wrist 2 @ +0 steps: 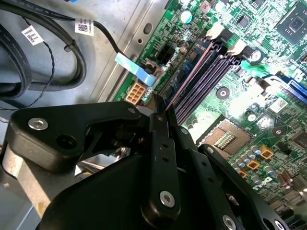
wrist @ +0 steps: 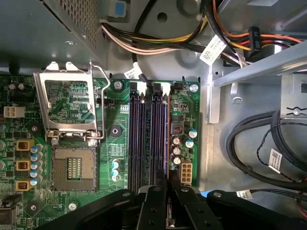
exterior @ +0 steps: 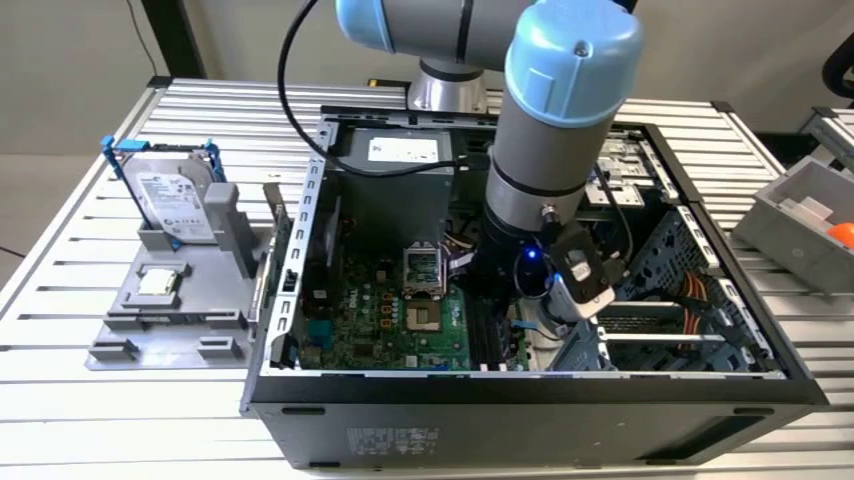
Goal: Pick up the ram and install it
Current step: 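Insert the ram into the slot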
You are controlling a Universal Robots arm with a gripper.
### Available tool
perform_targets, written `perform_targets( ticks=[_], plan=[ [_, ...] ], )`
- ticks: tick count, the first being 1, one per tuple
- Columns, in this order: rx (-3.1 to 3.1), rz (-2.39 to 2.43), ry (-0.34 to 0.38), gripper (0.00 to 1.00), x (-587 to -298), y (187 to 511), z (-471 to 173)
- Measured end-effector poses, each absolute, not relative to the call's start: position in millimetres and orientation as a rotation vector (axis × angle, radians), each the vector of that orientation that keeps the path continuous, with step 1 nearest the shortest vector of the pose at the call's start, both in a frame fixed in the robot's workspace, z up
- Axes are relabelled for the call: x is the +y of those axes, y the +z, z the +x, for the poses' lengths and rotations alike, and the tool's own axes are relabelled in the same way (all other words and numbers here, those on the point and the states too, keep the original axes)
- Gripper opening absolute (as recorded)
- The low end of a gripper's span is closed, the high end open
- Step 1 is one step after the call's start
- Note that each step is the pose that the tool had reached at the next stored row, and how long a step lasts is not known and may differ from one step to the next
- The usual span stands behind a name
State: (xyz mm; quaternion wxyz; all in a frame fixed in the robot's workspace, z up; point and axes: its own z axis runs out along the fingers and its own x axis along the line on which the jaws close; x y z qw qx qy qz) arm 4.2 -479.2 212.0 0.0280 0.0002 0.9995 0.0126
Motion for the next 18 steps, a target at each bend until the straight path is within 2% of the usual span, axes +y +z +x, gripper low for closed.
perform_targets(
  ticks=[18],
  plan=[
    [3.088, 0.019, 0.039, 0.00, -482.1, 211.4, 7.6]
  ],
)
